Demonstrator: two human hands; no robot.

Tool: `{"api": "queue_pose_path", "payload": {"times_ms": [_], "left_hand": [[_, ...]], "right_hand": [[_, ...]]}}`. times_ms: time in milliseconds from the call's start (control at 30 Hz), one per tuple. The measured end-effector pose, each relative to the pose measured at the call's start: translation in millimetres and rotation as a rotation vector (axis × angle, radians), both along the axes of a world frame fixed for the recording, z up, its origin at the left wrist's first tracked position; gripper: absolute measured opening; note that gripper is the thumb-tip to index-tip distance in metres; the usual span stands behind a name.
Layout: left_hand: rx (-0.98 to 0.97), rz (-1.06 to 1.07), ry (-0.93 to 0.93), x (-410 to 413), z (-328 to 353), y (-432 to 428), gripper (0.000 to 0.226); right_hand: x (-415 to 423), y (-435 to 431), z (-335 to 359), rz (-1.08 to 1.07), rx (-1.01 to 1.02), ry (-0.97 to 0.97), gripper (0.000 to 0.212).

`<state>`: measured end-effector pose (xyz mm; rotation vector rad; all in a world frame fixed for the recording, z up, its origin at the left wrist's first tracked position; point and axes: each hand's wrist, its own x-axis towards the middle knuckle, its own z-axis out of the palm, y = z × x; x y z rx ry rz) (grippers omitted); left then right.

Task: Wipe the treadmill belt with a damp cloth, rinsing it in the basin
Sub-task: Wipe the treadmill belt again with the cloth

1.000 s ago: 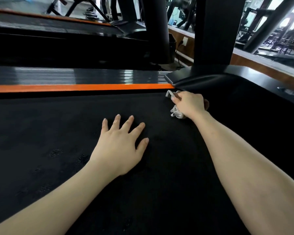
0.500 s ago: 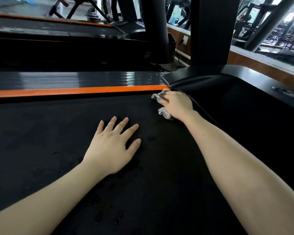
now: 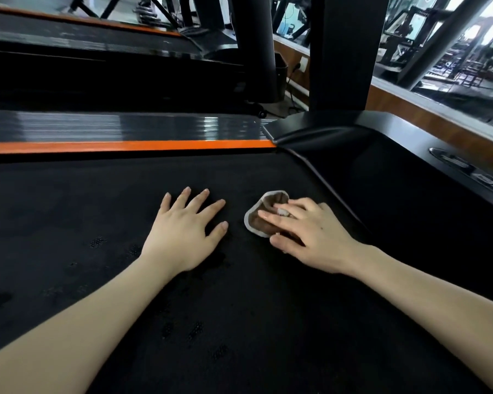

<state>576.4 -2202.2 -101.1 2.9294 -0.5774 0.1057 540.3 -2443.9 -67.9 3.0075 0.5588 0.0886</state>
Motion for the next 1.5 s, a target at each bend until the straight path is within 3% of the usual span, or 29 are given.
{"api": "queue_pose_path", "payload": {"times_ms": [133,200,333,467,567,633,767,867,933,1000,1100,1300,1367,1500], "left_hand": [[-0.010,0.009,-0.002,0,-1,0,0.072],[-0.004,0.006,0.000,0,-2,0,0.064],[0.012,-0.005,-0.008,0,-4,0,0.083],[0.024,0.003,0.023,1,-4,-1,0.062],[0.015,0.003,0.009,1,-2,-1,0.073],[0.021,-0.001,0.008,1,-1,-2,0.083],[0.011,-0.003,-0.003,3,-2,-1,0.085],[0.002,-0.007,-0.016,1,-3,1,0.086],[0.011,-0.007,-0.019,1,-3,1,0.086],[0.014,-0.005,-0.002,1,-3,1,0.082],[0.004,0.005,0.012,2,-3,1,0.062],[-0.006,-0.004,0.013,2,-1,2,0.058],[-0.015,-0.008,0.010,2,-2,3,0.058],[-0.002,-0.006,-0.002,1,-3,2,0.059]], "right_hand": [[-4,-3,6,0.093,-0.140,-0.119,0.064],[8,1,-2,0.133,-0.060,-0.025,0.065],[32,2,-12,0.100,0.176,-0.031,0.051],[91,-6,-9,-0.151,0.155,-0.028,0.038],[121,4,-8,-0.338,0.160,-0.080,0.039],[108,18,-8,-0.306,0.141,-0.098,0.037],[1,35,-11,0.122,0.194,-0.119,0.047],[-40,20,-18,0.251,0.228,-0.092,0.041],[-19,12,-15,0.184,0.198,-0.096,0.042],[17,8,-10,-0.035,0.154,-0.056,0.043],[53,-3,-12,-0.281,0.148,-0.047,0.039],[-55,13,-12,-0.080,0.204,-0.204,0.043],[-90,-5,-12,-0.019,0.166,-0.171,0.042],[-67,-27,-12,-0.054,0.140,-0.177,0.042]]}}
